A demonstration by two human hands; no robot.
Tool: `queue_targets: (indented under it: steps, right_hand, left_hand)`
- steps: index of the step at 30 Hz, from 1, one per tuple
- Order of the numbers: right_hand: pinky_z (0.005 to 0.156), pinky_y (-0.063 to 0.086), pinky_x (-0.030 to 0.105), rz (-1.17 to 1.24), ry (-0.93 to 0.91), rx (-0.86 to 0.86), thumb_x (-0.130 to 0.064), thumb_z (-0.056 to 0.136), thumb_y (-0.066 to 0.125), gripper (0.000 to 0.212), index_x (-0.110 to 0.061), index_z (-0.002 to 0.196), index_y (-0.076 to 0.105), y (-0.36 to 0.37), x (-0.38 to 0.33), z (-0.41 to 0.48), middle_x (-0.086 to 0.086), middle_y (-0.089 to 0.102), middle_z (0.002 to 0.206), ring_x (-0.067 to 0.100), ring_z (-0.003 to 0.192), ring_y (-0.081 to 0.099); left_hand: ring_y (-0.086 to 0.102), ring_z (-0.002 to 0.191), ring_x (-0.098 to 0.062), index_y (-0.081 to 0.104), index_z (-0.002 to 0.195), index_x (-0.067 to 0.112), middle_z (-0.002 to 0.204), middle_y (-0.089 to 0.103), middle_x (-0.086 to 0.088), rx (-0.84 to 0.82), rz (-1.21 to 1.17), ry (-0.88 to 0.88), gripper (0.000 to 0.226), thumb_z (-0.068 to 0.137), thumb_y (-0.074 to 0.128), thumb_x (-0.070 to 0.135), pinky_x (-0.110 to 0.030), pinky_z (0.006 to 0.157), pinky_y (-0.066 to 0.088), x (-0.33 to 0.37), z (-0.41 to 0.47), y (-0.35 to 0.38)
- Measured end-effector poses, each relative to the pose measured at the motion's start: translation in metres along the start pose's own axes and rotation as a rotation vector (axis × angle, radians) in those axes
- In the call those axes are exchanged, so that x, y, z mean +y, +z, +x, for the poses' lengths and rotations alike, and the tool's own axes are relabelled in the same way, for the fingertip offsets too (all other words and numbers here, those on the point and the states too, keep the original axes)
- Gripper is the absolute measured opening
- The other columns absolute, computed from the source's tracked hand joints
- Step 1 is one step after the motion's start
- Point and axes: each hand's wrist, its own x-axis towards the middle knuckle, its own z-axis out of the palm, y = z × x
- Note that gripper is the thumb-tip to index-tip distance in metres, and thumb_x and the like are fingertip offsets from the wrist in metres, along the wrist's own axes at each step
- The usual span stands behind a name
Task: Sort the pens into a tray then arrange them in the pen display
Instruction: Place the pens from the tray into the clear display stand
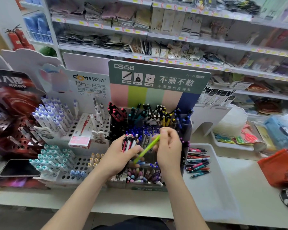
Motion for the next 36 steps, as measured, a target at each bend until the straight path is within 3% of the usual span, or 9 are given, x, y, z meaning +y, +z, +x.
queue_targets:
  steps: [3,5,12,18,21,26,28,32,36]
  right_hand:
    - [0.065,0.055,0.024,-0.032,-0.133,0.232,-0.023,0.116,0.040,0.020,-0.018,0.117,0.058,-0.012,0.008,0.001,0.001,0.073,0.083,0.013,0.073,0.069]
    - [0.067,0.054,0.022,-0.074,-0.183,0.245,-0.021,0.116,0.039,0.018,-0.017,0.119,0.056,-0.015,0.014,-0.002,-0.002,0.073,0.086,0.014,0.078,0.070]
    - [0.077,0.060,0.027,-0.199,-0.239,-0.152,-0.016,0.115,0.041,0.013,-0.018,0.118,0.053,0.012,0.040,-0.032,-0.007,0.076,0.103,0.013,0.090,0.074]
    - [0.077,0.054,0.034,-0.396,-0.396,-0.408,-0.018,0.114,0.044,0.019,-0.019,0.125,0.060,0.045,0.051,-0.050,-0.006,0.069,0.108,0.009,0.090,0.064]
    - [0.086,0.050,0.042,-0.732,-0.592,-0.392,-0.016,0.105,0.058,0.028,-0.024,0.128,0.069,0.058,0.074,-0.047,-0.002,0.065,0.120,0.023,0.107,0.055]
    - [0.080,0.045,0.043,-1.029,-0.601,-0.301,-0.031,0.101,0.061,0.021,-0.031,0.119,0.072,0.060,0.081,-0.043,0.005,0.053,0.123,0.029,0.104,0.048]
    - [0.086,0.048,0.042,-0.878,-0.526,-0.306,-0.031,0.107,0.052,0.027,-0.026,0.125,0.072,0.058,0.073,-0.040,0.000,0.055,0.120,0.022,0.105,0.050]
    - [0.093,0.057,0.035,-0.234,-0.074,-0.315,-0.036,0.110,0.053,0.028,-0.029,0.128,0.074,0.058,0.040,-0.041,-0.010,0.074,0.113,0.002,0.100,0.066]
    - [0.075,0.061,0.047,0.026,0.122,-0.350,-0.033,0.103,0.068,0.017,-0.033,0.117,0.078,0.055,0.018,-0.042,0.013,0.077,0.090,0.023,0.071,0.066]
  left_hand:
    - [0.073,0.070,-0.025,0.061,0.114,0.016,0.091,0.075,-0.010,0.073,0.092,0.039,0.013,0.104,0.068,0.020,-0.040,0.055,0.058,-0.007,0.002,-0.002]
    - [0.064,0.061,-0.021,0.061,0.110,0.021,0.084,0.073,-0.005,0.146,0.132,0.066,0.011,0.104,0.068,0.028,-0.036,0.052,0.051,-0.010,0.002,-0.005]
    - [0.054,0.058,-0.021,0.061,0.105,0.018,0.076,0.068,-0.002,0.387,0.020,0.106,0.026,0.102,0.068,0.043,-0.034,0.049,0.045,-0.009,0.001,-0.025]
    - [0.055,0.055,-0.021,0.060,0.103,0.008,0.072,0.067,-0.009,0.428,0.014,0.063,0.034,0.105,0.064,0.042,-0.031,0.045,0.045,-0.019,-0.006,-0.034]
    - [0.056,0.054,-0.021,0.059,0.105,0.001,0.068,0.065,-0.006,0.390,0.000,0.032,0.046,0.105,0.061,0.047,-0.030,0.044,0.045,-0.021,-0.009,-0.036]
    - [0.056,0.057,-0.020,0.058,0.113,0.002,0.080,0.072,-0.008,0.343,-0.065,0.040,0.043,0.104,0.063,0.043,-0.031,0.045,0.044,-0.018,-0.014,-0.042]
    - [0.055,0.055,-0.018,0.059,0.112,-0.004,0.070,0.069,-0.003,0.318,-0.048,0.031,0.040,0.108,0.060,0.036,-0.030,0.045,0.043,-0.018,-0.016,-0.044]
    - [0.051,0.055,-0.025,0.066,0.101,-0.002,0.065,0.062,-0.010,0.173,0.002,0.034,0.029,0.109,0.056,0.024,-0.033,0.046,0.041,-0.015,-0.018,-0.045]
    - [0.053,0.058,-0.029,0.059,0.102,0.008,0.067,0.059,-0.014,0.041,0.032,0.038,0.015,0.104,0.055,0.022,-0.034,0.049,0.042,-0.012,-0.019,-0.038]
